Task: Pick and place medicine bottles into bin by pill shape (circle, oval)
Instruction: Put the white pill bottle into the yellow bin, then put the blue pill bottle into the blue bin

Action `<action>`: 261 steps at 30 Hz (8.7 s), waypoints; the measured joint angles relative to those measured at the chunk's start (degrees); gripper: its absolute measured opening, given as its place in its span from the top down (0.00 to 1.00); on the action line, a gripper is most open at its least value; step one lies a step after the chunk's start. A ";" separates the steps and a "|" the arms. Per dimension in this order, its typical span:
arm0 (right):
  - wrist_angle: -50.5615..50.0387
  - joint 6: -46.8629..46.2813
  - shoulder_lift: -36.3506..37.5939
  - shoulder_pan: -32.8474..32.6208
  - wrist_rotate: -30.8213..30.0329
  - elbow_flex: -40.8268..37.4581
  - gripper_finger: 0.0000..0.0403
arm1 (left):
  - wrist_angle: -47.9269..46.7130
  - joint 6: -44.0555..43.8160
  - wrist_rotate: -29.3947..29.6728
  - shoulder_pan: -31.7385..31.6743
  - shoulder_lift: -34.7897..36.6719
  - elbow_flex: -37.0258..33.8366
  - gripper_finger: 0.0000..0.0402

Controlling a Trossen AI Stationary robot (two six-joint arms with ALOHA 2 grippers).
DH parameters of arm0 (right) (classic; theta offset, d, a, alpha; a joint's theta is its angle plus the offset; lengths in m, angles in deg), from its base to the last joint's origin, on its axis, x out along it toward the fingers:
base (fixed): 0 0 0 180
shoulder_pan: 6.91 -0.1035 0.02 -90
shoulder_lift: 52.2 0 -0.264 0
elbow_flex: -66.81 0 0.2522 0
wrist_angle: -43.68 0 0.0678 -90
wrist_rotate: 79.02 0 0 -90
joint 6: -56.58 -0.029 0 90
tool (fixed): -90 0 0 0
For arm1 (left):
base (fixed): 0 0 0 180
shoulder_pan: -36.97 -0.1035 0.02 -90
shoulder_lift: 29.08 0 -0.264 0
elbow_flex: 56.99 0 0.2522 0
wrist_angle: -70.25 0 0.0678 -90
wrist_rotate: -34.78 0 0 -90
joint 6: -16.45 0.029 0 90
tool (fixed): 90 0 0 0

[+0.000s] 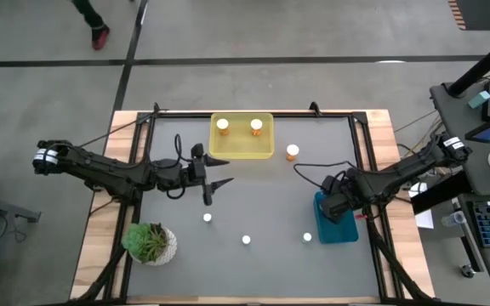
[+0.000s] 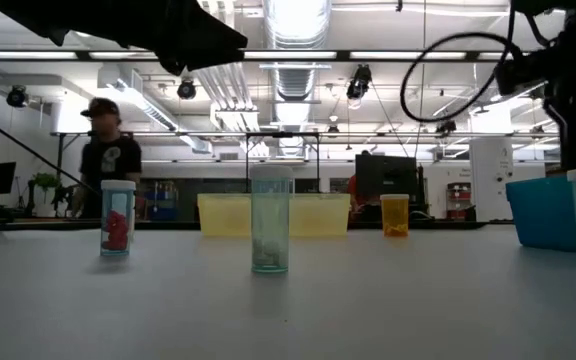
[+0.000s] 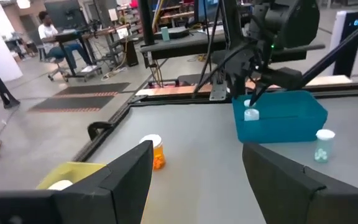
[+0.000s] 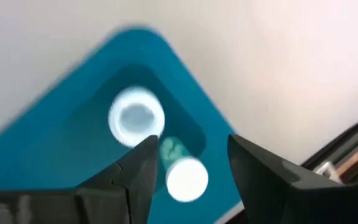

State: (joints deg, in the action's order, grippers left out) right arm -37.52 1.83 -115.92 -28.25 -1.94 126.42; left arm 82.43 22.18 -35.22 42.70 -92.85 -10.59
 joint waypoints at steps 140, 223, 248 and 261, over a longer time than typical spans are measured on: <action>46.28 50.31 3.65 -2.23 -24.62 0.59 0.54 | -67.39 -15.22 -9.38 -28.59 -42.14 59.71 0.70; 46.75 47.07 3.67 -2.25 -24.60 0.29 0.54 | -65.31 -10.54 -6.05 -25.41 -38.05 58.84 0.55; 47.00 24.42 3.65 -2.39 -14.48 -2.65 0.54 | -42.34 0.74 -6.39 1.88 -17.72 28.64 0.55; 46.68 11.67 3.65 -2.80 4.70 2.78 0.54 | -25.35 4.15 -5.82 1.62 -8.06 15.25 0.55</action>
State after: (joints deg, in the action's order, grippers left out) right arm 9.16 13.50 -112.27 -31.05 2.76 129.20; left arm 57.09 26.32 -41.04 44.32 -100.91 4.67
